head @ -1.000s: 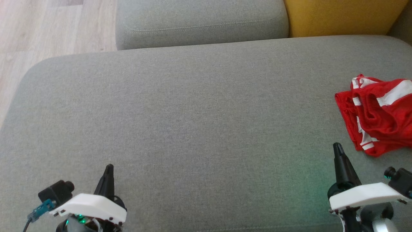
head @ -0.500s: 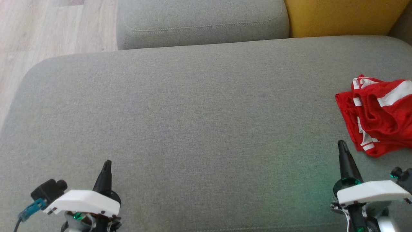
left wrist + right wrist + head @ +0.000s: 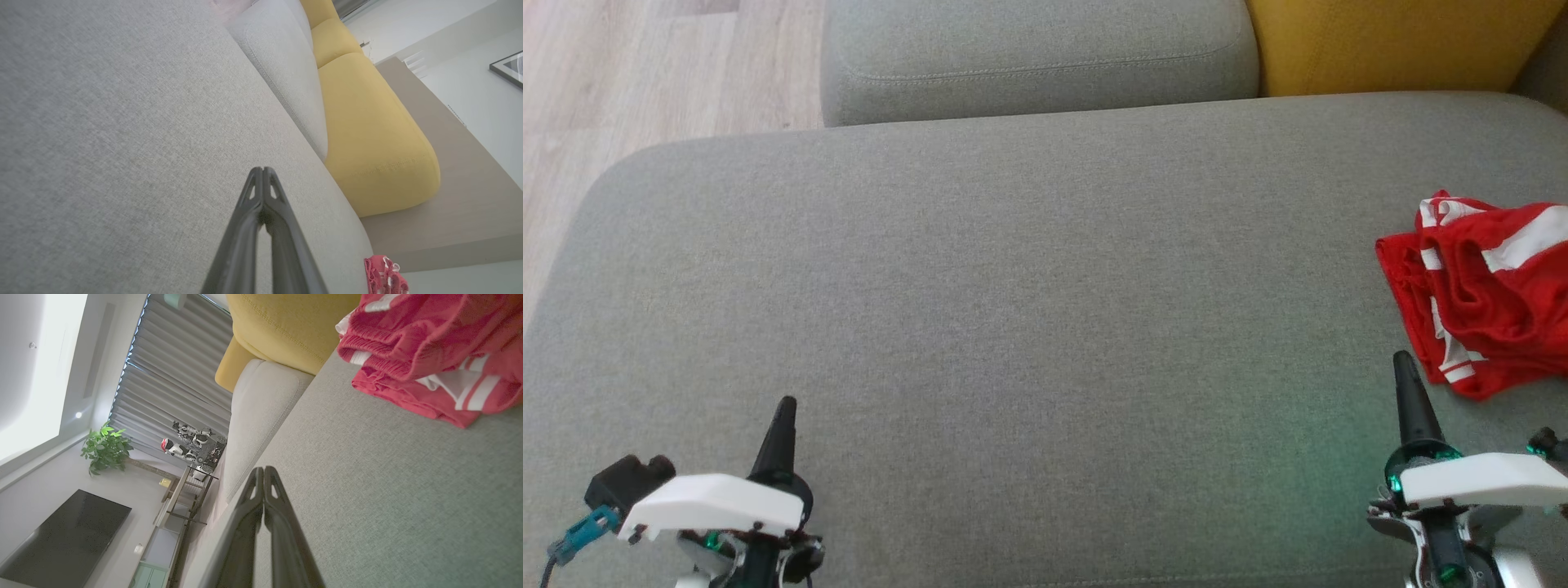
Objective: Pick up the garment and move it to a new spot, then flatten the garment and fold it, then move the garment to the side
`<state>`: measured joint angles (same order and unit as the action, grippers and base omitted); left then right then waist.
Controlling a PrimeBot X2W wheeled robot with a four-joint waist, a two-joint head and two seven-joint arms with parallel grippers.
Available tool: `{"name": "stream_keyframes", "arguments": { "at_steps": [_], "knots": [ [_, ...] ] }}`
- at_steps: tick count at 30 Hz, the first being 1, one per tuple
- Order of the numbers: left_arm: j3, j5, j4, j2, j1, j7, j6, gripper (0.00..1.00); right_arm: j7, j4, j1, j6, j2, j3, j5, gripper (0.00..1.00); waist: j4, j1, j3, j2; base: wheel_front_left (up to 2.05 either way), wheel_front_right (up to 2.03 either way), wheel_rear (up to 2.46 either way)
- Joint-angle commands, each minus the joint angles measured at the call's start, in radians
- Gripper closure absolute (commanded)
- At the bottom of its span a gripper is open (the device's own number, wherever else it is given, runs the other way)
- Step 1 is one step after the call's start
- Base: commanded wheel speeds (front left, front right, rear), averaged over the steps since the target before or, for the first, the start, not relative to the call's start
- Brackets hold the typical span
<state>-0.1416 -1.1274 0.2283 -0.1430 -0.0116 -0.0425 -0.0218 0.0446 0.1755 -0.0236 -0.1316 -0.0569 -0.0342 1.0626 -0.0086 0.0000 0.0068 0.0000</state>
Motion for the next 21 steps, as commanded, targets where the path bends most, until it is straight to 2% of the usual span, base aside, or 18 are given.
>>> {"name": "stream_keyframes", "arguments": {
  "at_steps": [1, 21],
  "knots": [
    [0.042, -0.025, -0.028, -0.003, 0.059, 0.007, 0.012, 1.00, 0.002, -0.025, 0.051, 0.001, -0.021, 0.009, 0.034, 1.00, 0.000, 0.0000, 0.000, 0.0000, 0.00, 0.00, 0.00],
    [0.117, -0.223, -0.010, 0.027, 0.083, 0.058, 0.070, 1.00, 0.016, 0.013, 0.083, 0.001, -0.021, -0.011, 0.258, 1.00, 0.004, 0.0000, -0.002, 0.0000, 0.00, 0.00, 0.00]
  ]
}}
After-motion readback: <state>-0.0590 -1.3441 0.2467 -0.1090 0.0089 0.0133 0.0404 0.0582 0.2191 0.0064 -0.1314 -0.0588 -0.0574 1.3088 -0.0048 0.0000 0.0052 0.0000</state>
